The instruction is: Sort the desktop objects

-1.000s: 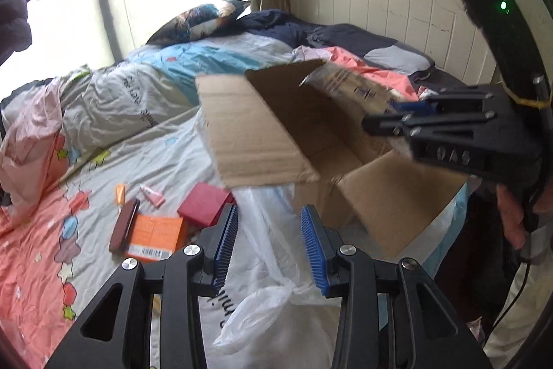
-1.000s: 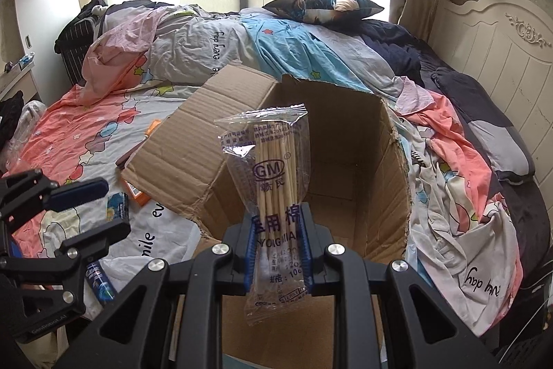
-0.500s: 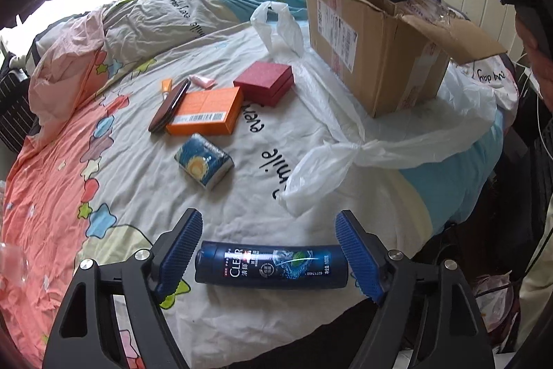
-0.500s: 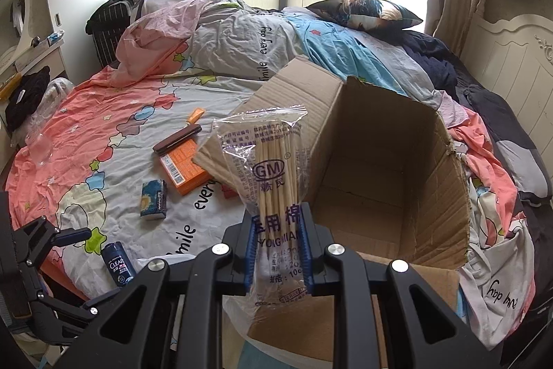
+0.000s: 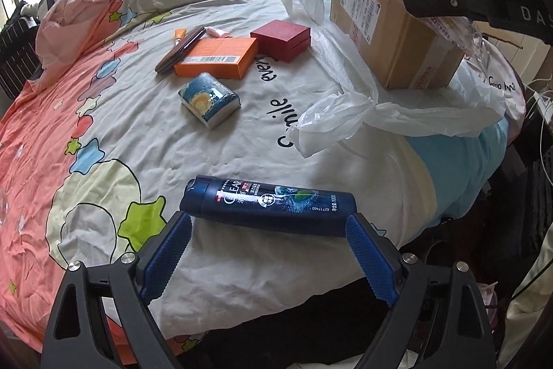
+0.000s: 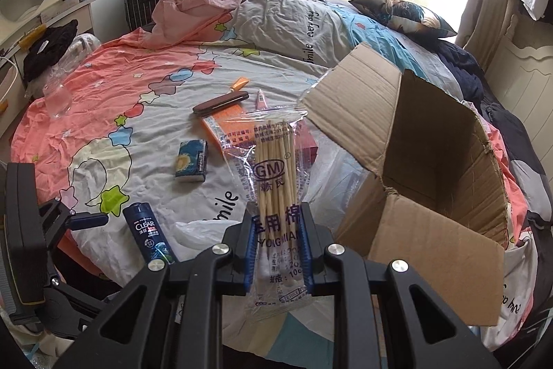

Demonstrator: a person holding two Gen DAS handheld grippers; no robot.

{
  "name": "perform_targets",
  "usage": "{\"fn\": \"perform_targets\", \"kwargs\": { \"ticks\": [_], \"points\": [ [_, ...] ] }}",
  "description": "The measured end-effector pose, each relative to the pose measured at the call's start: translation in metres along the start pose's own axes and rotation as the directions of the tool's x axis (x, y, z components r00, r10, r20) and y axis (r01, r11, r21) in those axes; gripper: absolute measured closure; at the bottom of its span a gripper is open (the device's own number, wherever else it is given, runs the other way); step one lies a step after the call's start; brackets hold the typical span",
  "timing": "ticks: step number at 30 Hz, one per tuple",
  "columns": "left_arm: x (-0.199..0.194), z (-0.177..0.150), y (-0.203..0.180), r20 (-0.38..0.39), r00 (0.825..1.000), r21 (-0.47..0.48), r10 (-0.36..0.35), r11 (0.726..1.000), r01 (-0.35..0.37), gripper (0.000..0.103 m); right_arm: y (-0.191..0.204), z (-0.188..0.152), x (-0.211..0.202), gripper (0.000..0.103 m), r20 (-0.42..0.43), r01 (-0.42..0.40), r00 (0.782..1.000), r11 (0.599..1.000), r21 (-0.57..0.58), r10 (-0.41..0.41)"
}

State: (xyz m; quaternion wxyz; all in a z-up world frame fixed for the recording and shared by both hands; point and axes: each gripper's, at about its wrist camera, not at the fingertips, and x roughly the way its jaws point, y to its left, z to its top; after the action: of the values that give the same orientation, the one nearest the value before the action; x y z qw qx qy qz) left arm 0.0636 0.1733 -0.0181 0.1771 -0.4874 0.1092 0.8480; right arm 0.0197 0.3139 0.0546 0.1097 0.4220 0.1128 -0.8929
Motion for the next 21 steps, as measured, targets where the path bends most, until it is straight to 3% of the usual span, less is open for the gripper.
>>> {"fn": "perform_targets", "kwargs": {
  "ticks": [13,21],
  "points": [
    [0.010,-0.007,0.004,-0.027,1.000,-0.041,0.008,0.999,-0.009,0.010,0.050,-0.029,0.007,0.083,-0.073,-0.142,0.988,0.982,-0.122,0.134],
    [0.024,-0.006,0.008,-0.051,0.999,-0.092,0.001,0.996,-0.005,0.010,0.055,-0.040,0.020,0.083,-0.101,-0.156,0.984,0.979,-0.128,0.144]
  ]
}}
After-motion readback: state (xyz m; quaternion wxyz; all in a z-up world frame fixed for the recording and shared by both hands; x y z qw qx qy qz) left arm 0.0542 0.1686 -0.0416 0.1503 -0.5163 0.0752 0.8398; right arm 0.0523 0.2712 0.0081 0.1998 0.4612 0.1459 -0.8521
